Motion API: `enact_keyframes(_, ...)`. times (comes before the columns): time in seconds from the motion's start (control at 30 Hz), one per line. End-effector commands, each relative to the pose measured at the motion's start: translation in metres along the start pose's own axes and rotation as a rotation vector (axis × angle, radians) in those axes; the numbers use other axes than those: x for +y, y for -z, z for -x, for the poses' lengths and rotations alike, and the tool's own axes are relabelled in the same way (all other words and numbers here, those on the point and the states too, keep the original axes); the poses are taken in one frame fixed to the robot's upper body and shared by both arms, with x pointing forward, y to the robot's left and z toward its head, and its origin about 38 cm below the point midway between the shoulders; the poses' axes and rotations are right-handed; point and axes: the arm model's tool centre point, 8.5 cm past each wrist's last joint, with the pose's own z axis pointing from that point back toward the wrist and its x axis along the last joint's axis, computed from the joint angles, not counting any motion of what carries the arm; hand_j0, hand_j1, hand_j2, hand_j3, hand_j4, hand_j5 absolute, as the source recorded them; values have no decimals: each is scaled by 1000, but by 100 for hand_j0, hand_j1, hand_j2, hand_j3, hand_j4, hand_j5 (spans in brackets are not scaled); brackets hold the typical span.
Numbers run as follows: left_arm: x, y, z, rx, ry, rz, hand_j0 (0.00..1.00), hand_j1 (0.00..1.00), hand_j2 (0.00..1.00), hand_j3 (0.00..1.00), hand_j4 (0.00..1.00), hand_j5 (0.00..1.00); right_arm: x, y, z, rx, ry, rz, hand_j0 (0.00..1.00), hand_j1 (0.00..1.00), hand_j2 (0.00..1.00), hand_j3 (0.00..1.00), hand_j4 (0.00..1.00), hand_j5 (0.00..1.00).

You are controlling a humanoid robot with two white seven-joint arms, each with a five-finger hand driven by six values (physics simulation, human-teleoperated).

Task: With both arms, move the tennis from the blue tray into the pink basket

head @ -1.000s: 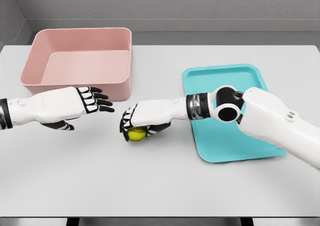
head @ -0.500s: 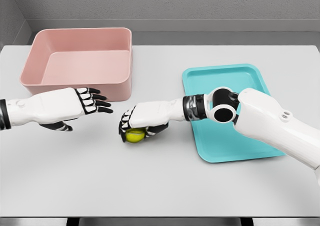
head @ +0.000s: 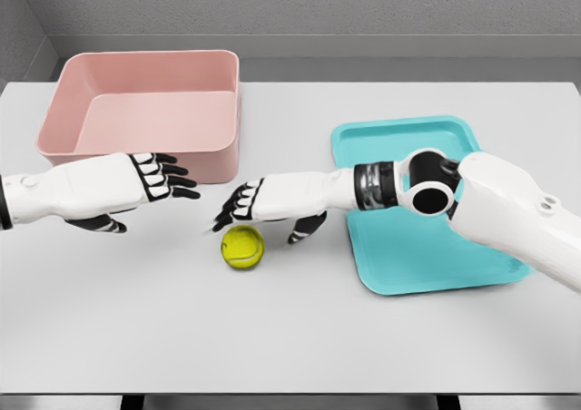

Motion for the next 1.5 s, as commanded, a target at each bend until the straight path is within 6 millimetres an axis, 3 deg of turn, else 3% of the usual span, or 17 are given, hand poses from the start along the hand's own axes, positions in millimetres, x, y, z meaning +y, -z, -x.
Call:
enact_keyframes(0.0,2,-7,3,15,0,5,100,100,100,100,100,100,-4,-31,9,30,-11,28,100,100,100,100,100,100)
enact_keyframes(0.17,0,-1,0,-1,-15,-5,100,100,100,100,100,100,-22,-82,28,145,-33,99,100,100,100,100,100,100)
enact_keyframes(0.23,-1,22,-10,-50,-38,-57,100,100,100,100,100,100,-22,-105,34,197,-36,96,100,100,100,100,100,100)
enact_keyframes(0.33,-8,41,-21,-98,-59,-71,100,100,100,100,100,100,-28,-121,38,232,-44,144,100,100,100,100,100,100)
enact_keyframes(0.4,-10,49,-26,-118,-65,-74,100,100,100,100,100,100,-32,-137,41,262,-54,236,100,100,100,100,100,100)
enact_keyframes(0.57,-18,62,-34,-145,-51,-55,100,100,100,100,100,100,-38,-162,46,315,-65,282,100,100,100,100,100,100)
enact_keyframes(0.8,-17,90,-52,-219,-40,-63,100,100,100,100,100,100,-18,-200,63,427,-27,248,100,100,100,100,100,100)
enact_keyframes(1.07,-22,90,-52,-215,-25,-37,100,100,100,100,100,100,-7,-221,78,506,6,237,100,100,100,100,100,100)
enact_keyframes(1.47,-16,91,-48,-199,44,-12,100,100,100,100,100,100,1,-227,83,531,26,236,100,100,100,100,100,100)
